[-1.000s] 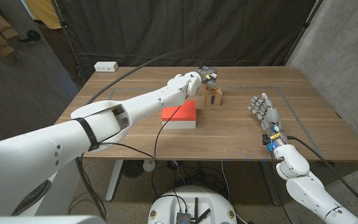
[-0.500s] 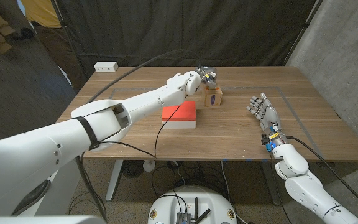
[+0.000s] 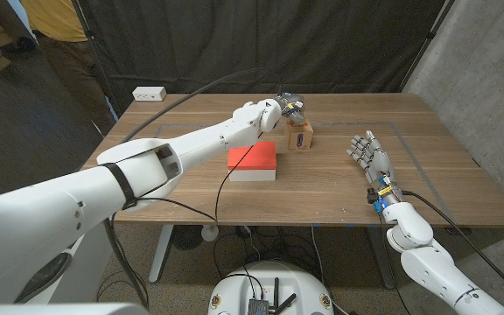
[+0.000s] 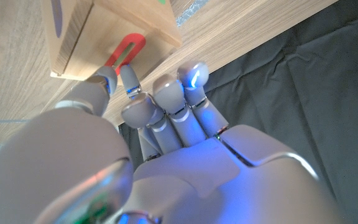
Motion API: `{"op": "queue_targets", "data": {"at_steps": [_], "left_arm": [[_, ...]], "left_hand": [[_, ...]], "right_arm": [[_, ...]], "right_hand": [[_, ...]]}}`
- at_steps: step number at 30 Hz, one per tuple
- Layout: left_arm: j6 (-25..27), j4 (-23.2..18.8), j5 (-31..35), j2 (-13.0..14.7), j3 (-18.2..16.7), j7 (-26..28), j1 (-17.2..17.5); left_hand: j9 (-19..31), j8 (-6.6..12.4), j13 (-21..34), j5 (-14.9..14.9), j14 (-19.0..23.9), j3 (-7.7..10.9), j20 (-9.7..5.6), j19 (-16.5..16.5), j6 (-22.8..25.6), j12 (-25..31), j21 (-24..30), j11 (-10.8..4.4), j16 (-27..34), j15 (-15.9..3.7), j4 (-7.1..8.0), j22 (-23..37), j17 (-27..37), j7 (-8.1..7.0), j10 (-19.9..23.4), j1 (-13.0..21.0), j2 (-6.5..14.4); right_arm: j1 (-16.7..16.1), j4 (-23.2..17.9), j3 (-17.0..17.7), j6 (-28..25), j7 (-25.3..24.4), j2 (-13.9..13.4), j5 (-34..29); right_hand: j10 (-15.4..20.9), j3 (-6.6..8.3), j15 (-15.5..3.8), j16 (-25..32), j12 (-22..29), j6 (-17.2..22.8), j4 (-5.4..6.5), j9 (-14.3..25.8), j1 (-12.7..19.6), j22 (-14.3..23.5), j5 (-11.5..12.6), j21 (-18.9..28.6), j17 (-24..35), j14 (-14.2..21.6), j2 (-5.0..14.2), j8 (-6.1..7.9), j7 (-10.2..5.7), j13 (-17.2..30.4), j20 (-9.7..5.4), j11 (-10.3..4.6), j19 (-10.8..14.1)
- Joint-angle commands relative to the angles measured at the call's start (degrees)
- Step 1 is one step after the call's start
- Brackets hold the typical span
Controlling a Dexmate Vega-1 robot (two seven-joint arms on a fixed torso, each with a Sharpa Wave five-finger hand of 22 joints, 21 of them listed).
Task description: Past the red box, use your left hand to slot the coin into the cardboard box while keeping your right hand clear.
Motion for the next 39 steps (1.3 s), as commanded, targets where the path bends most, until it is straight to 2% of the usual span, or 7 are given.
{"op": "queue_targets", "data": {"at_steps": [1, 13, 27, 32, 37, 38, 39], "left_arm": [[-0.3, -0.2, 0.6, 0.4, -0.1, 0.0, -0.4], [-1.7, -2.0, -0.3, 1.5, -1.5, 0.4, 0.0], [-1.9, -6.8, 0.4, 4.0, -3.5, 1.5, 1.2], [-2.3, -9.5, 0.0, 5.5, -5.3, 3.3, 2.6], [-1.9, -14.2, -0.9, 8.0, -7.5, 2.7, 4.4], [-1.8, -15.4, -1.1, 8.7, -8.1, 2.9, 5.1], [-1.3, -16.7, -1.0, 9.4, -8.6, 2.9, 5.7]], "left_hand": [[0.1, -0.71, -0.1, -0.4, -0.4, -0.21, -4.22, 0.5, -0.5, -0.3, -0.5, -0.33, -0.2, 0.19, -0.01, 0.0, 0.0, -0.16, 0.3, -1.5, -0.3], [-0.3, -2.00, -0.3, -0.8, -0.1, 0.28, -4.27, 0.7, 0.0, -0.5, -0.9, -0.31, -0.2, 0.19, -0.59, -0.1, -0.4, -0.17, 0.2, -2.4, -0.3], [-0.3, -3.44, -0.1, -1.2, -0.2, 1.15, -4.26, 0.8, 0.9, -0.5, -1.1, -0.25, -0.1, 0.18, -0.80, -0.1, -0.4, -0.19, 0.2, -3.2, 0.2], [-0.2, -4.12, 0.3, -1.4, -0.3, 1.50, -4.24, 0.5, 0.8, -0.7, -1.2, -0.25, 0.0, 0.19, -0.60, -0.2, -0.2, -0.24, -0.6, -3.8, 0.6], [0.0, -4.57, -4.5, -1.0, -1.8, 2.85, -4.29, -0.4, 1.9, -4.9, -2.7, -0.11, -1.5, 0.11, -1.19, -2.5, -1.8, -0.49, -2.2, -2.3, 2.4], [0.2, -5.38, -9.5, -1.1, -3.4, 2.54, -4.15, -1.4, 2.1, -9.0, -5.1, 0.08, -3.5, 0.08, -1.14, -7.4, -4.4, -0.38, -2.9, -2.1, 3.2], [0.5, -6.02, -11.3, -1.2, -5.3, 1.92, -4.14, -2.0, 1.9, -11.0, -6.5, 0.18, -6.1, 0.01, -1.22, -10.6, -8.1, -0.55, -3.6, -2.0, 3.5]], "right_arm": [[0.2, 0.0, -0.2, -0.1, -0.3, 0.1, -0.3], [-0.1, -0.2, -0.1, 0.2, -0.7, 0.3, -0.4], [-0.3, -0.9, -0.1, 0.5, -1.0, 0.3, -1.1], [-0.4, -1.2, -0.1, 0.5, -1.3, 0.3, -1.3], [-0.4, -1.6, -0.2, 0.3, -1.6, 0.4, -1.5], [-0.4, -1.5, -0.2, 0.3, -1.7, 0.3, -1.9], [-0.4, -1.7, -0.2, 0.2, -1.8, 0.4, -1.7]], "right_hand": [[0.4, -0.14, 0.27, 0.0, 0.0, 0.3, -0.06, 0.1, 0.5, 0.2, -0.1, 0.0, 0.1, 0.4, 0.34, -0.12, 0.31, 0.1, 0.44, 0.08, 0.2], [0.5, -0.03, 0.26, 0.0, 0.1, 0.3, -0.15, 0.1, 0.8, 0.2, -0.1, 0.0, 0.1, 0.4, 0.46, -0.10, 0.35, 0.1, 0.48, 0.18, 0.2], [0.7, 0.03, 0.23, 0.1, 0.1, 0.4, -0.19, 0.1, 0.9, 0.2, -0.1, 0.0, 0.1, 0.7, 0.52, -0.06, 0.18, 0.1, 0.61, 0.14, 0.3], [0.7, 0.04, 0.37, 0.1, 0.1, 0.3, -0.19, 0.1, 0.9, 0.2, -0.1, 0.1, 0.1, 0.6, 0.53, -0.09, 0.08, 0.1, 0.63, 0.04, 0.4], [0.7, 0.04, 0.24, 0.1, 0.1, 0.3, -0.19, 0.1, 1.0, 0.2, -0.1, 0.1, 0.1, 0.6, 0.53, -0.07, 0.15, 0.1, 0.63, -0.01, 0.4], [0.7, 0.04, 0.22, 0.1, 0.1, 0.3, -0.19, 0.1, 1.0, 0.2, -0.1, 0.1, 0.1, 0.6, 0.54, -0.07, 0.18, 0.1, 0.59, -0.07, 0.4], [0.8, 0.04, 0.23, 0.1, 0.1, 0.3, -0.19, 0.1, 1.0, 0.2, -0.1, 0.1, 0.1, 0.6, 0.54, -0.07, 0.25, 0.1, 0.62, -0.07, 0.4]]}}
